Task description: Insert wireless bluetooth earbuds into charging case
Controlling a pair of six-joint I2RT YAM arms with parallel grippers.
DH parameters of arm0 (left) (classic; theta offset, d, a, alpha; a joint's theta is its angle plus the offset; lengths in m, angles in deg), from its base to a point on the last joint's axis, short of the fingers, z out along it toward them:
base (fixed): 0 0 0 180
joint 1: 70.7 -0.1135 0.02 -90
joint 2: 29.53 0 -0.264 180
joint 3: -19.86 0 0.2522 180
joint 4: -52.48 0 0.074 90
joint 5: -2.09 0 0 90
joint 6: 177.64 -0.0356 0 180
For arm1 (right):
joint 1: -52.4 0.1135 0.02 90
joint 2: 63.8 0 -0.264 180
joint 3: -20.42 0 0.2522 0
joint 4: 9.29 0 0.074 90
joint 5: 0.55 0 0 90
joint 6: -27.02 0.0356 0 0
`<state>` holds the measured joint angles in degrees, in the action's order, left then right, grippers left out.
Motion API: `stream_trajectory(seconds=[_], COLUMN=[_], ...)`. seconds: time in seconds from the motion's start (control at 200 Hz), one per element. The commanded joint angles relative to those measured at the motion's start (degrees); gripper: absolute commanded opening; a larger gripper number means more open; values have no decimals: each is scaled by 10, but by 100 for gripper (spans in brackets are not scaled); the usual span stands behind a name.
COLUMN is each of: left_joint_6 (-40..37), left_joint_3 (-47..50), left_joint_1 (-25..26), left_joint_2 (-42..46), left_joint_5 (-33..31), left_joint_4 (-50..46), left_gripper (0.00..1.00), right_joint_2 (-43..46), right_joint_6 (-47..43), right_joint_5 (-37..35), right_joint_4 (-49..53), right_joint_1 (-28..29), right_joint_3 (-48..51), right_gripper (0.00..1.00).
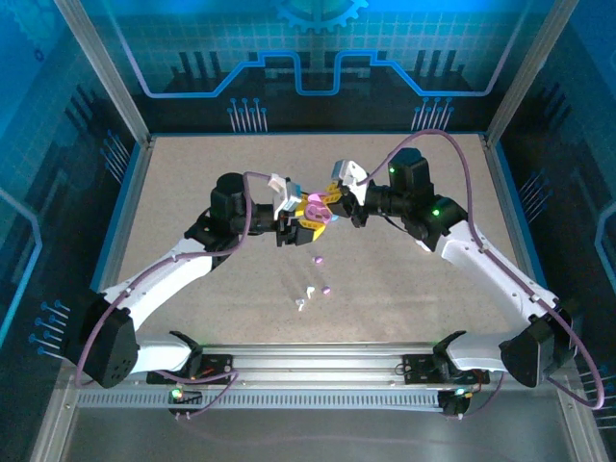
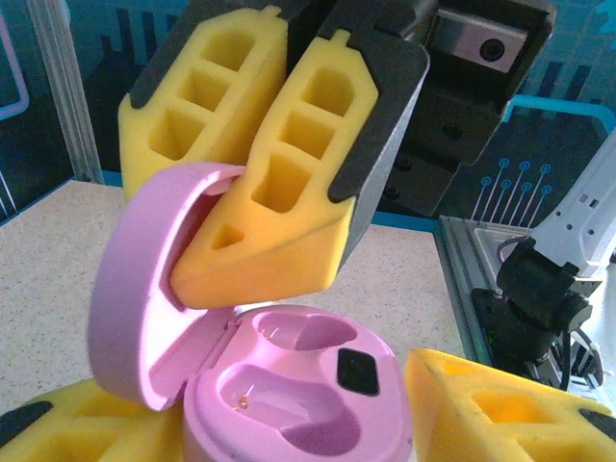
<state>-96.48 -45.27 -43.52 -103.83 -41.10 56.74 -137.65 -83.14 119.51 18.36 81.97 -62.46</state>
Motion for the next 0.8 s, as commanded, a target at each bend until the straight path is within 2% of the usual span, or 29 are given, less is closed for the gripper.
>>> stream_trajectory(seconds=[0.0, 0.19, 0.795], left_joint_6=[-27, -35, 1], left_joint_3=[-5, -7, -4], left_joint_1=[5, 4, 5], left_joint_2=[11, 10, 6], left_joint_5=[4, -1, 6], left_joint_4=[-14, -25, 14], left_gripper=[56, 57, 47], right_joint_2=[-2, 0, -4], right_joint_6=[10, 11, 7], right_joint_5=[18, 21, 23], right_joint_4=[-5, -7, -3], right_joint_1=[-4, -6, -6], right_joint_3=[-20, -17, -18], right_gripper=[10, 10, 11])
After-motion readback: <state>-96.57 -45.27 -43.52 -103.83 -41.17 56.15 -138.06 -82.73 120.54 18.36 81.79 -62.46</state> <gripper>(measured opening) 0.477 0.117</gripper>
